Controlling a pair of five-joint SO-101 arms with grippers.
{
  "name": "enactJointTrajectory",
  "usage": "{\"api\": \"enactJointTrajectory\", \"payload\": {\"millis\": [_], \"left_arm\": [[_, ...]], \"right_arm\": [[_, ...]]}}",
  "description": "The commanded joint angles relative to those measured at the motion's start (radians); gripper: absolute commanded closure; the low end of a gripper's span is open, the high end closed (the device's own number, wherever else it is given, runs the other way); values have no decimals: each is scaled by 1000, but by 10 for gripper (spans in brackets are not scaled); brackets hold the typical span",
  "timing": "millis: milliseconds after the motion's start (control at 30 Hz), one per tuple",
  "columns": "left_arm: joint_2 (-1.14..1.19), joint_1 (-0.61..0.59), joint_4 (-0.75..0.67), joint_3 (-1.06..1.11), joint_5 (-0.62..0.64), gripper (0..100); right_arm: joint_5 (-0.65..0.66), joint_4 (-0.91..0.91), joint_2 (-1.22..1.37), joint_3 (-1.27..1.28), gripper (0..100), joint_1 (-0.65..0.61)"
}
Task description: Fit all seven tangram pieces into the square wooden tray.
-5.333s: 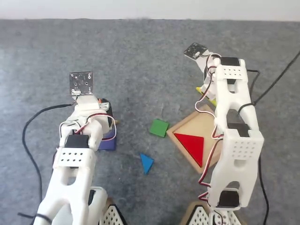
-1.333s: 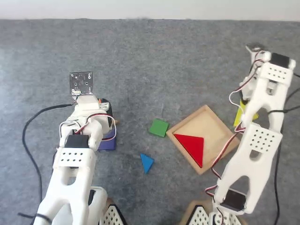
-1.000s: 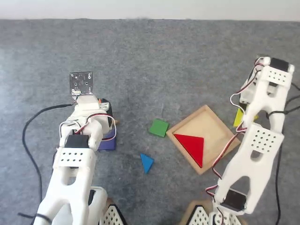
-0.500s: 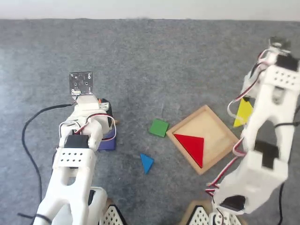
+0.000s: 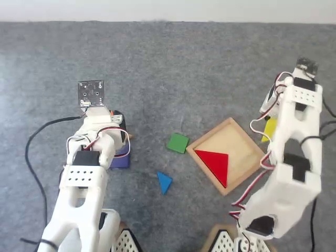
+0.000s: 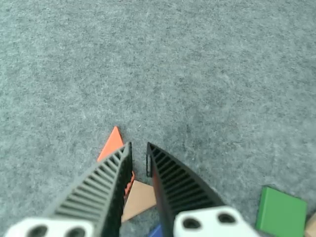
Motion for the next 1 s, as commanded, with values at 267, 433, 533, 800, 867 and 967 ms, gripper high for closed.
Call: {"api": "enactJointTrajectory", "payload": {"millis": [267, 433, 533, 800, 867, 967], "left_arm": [[2, 9, -28, -7, -11, 953], [2, 9, -28, -7, -11, 953], [2, 9, -28, -7, -11, 953], [2, 9, -28, -7, -11, 953], [2, 9, -28, -7, -11, 953], [2, 9, -28, -7, -11, 953]], "right_arm": [[28, 140, 300, -361, 618, -5], [40, 142, 363, -385, 660, -7], [61, 136, 367, -393, 686, -10], [143, 128, 377, -411, 703, -13], [147, 131, 377, -411, 705, -12], [150, 133, 377, -411, 709, -12]]}}
